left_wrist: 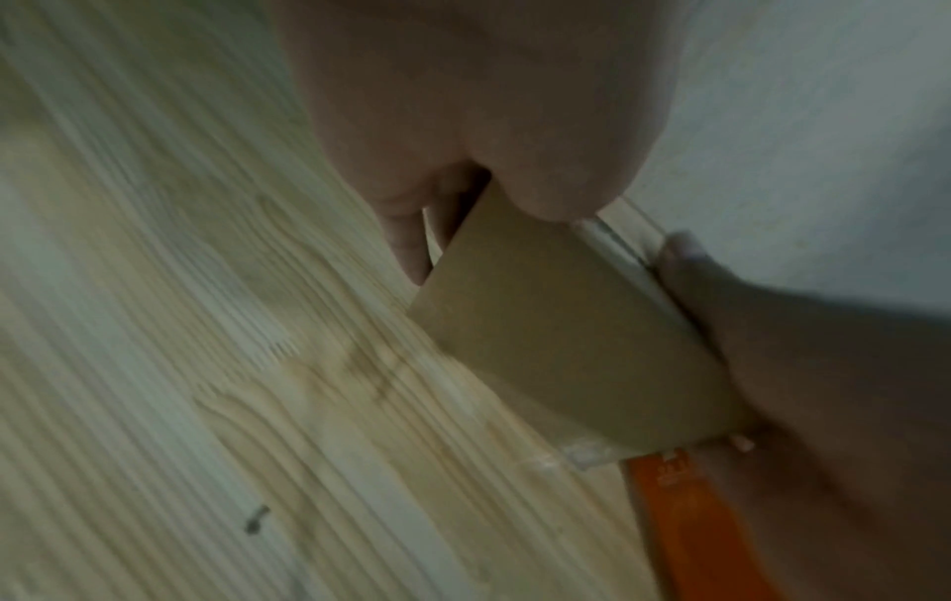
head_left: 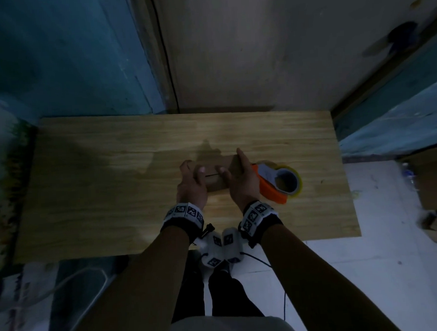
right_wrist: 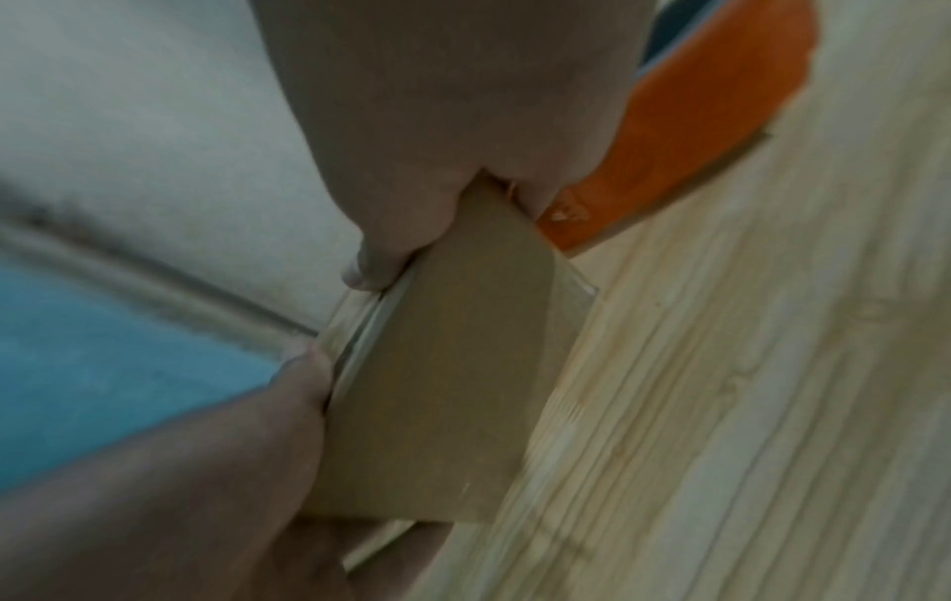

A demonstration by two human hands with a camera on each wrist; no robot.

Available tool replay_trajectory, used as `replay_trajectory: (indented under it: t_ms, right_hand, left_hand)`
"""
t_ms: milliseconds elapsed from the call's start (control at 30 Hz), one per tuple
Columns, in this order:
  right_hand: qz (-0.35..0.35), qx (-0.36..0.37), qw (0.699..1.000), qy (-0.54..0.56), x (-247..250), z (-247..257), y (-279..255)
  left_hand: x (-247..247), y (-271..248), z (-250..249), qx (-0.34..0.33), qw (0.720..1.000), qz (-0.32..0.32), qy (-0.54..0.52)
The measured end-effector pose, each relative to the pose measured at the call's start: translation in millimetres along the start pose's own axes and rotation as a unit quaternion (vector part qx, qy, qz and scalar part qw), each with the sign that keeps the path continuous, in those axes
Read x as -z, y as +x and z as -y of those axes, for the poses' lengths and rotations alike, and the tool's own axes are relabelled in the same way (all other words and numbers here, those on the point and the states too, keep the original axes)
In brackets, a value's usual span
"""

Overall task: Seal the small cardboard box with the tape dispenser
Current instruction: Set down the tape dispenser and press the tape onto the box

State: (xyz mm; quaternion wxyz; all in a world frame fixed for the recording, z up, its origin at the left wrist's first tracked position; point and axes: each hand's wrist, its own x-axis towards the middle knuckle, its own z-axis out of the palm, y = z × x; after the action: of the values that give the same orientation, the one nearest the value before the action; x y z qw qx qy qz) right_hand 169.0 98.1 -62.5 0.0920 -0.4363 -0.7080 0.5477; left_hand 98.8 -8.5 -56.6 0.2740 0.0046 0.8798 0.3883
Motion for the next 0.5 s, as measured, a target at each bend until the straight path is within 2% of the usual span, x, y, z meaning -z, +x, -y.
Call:
replay_trajectory:
  t_ms: [100, 233, 400, 500]
  right_hand:
    - [0.008, 0.005, 0.998, 0.07, 1.2, -10.2, -0.3]
    - [0.018, -0.017, 0.992, 0.124, 4.6, -14.5, 3.2]
    - [0.038, 0.01, 0.995, 0.09, 9.1, -11.5, 3.0]
    - [0.054, -0.016, 0.994, 0.092, 9.5, -3.9, 6.2]
  left_hand:
    - [-0.2, 2.5, 0.0, 0.005, 1.0, -0.002, -0.006]
    - [0.5, 8.0, 6.3, -0.02, 0.999, -0.004, -0.025]
    - [1.1, 9.6, 6.4, -0.027, 0.999, 0.003, -0.036]
    - [4.6, 10.6, 4.1, -0.023, 0.999, 0.022, -0.027]
